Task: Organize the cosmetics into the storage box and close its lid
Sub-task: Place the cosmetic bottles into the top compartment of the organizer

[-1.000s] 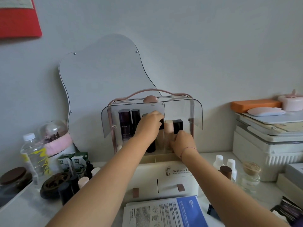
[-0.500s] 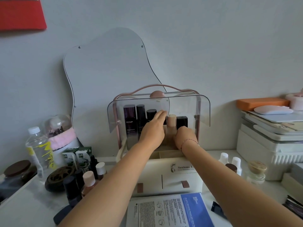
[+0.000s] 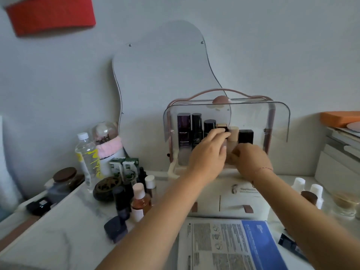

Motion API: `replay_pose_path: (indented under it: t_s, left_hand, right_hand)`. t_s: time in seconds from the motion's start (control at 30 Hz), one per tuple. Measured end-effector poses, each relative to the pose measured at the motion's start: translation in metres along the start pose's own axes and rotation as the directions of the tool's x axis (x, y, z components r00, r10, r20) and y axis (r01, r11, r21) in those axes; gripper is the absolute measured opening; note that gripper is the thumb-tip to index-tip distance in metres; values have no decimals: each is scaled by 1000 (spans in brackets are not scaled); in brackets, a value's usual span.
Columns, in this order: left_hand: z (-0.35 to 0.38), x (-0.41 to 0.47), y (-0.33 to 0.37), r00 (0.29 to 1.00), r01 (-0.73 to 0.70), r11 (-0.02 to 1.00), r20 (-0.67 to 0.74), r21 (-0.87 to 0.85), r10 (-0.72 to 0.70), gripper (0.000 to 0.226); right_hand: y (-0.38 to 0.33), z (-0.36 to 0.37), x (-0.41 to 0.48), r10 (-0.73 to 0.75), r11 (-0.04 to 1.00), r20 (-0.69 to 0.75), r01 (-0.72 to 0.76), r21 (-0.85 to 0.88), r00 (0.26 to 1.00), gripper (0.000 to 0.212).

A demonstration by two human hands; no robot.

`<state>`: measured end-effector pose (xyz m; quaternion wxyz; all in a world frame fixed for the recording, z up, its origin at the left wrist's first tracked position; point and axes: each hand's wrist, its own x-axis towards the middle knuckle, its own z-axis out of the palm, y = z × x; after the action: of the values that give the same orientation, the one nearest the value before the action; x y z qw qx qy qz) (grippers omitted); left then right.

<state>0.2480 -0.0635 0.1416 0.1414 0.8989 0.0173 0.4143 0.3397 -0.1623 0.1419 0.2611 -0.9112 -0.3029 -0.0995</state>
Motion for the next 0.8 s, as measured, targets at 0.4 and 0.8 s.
replay_pose_path:
  t_s: [0.4,0.8]
  left_hand:
    - [-29,-186,-70,566,623,738,-501,-262,-655,54]
    - [-22,-174,-86,528,737,634,-386,-233,-756,49]
  right_hand:
    - [17,49,-182,-250,921,-107,271,279,962,23]
    - [10,51,-177,-213,942,139,166,291,967,18]
